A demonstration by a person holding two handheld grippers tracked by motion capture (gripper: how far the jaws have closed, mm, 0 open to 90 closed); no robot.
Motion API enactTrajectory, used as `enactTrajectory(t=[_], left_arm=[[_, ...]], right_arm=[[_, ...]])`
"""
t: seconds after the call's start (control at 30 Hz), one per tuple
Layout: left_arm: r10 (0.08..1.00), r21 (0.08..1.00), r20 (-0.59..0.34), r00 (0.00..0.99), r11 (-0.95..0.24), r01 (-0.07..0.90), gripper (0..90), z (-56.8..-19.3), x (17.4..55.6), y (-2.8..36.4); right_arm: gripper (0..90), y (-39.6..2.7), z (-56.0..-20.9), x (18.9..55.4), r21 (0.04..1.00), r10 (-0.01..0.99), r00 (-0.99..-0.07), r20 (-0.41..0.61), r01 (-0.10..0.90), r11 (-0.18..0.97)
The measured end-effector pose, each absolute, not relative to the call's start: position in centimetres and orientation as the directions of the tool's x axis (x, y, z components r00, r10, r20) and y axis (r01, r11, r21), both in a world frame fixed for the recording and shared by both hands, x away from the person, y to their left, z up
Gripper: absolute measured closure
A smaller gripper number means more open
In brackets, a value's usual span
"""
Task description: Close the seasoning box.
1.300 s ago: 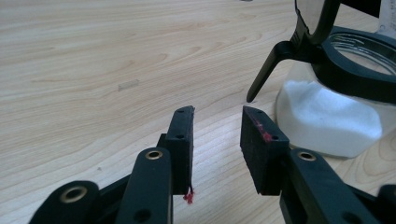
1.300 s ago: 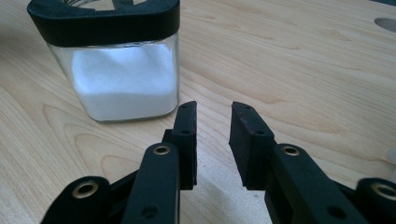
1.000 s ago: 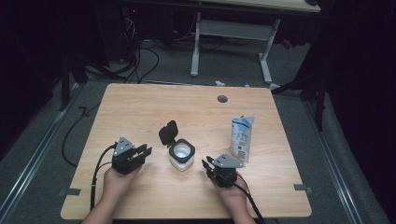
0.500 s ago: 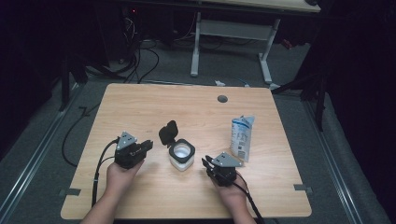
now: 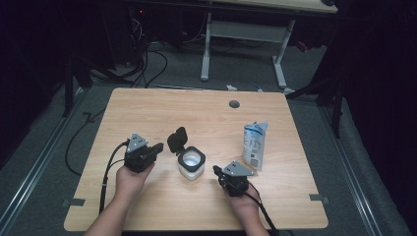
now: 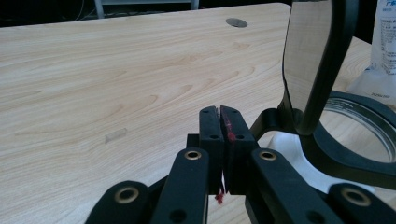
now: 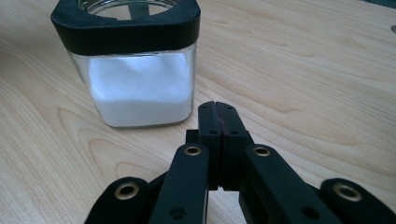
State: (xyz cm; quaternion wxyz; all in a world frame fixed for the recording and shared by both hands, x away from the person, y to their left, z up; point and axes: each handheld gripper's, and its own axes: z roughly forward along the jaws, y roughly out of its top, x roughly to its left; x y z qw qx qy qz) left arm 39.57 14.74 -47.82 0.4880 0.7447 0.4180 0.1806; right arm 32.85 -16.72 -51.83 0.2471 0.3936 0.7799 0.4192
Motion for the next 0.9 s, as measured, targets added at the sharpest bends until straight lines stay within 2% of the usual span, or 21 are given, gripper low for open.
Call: enactTrajectory(t=[0.43, 0.9], left_arm=[[0.781, 0.891, -0.156, 0.604, -0.152, 0.427, 89.8, -46.0, 39.8, 13.3], [0.775, 0.893, -0.161, 0.611, -0.149, 0.425, 89.8, -45.8, 39.6, 12.7]], right_arm=[[90.0, -15.2, -51.5, 32.8, 0.851, 0.796, -0.602, -0.063, 0.384, 0.358], [90.0, -14.1, -51.6, 32.8, 0.848, 0.776, -0.627, -0.068, 0.374, 0.376]])
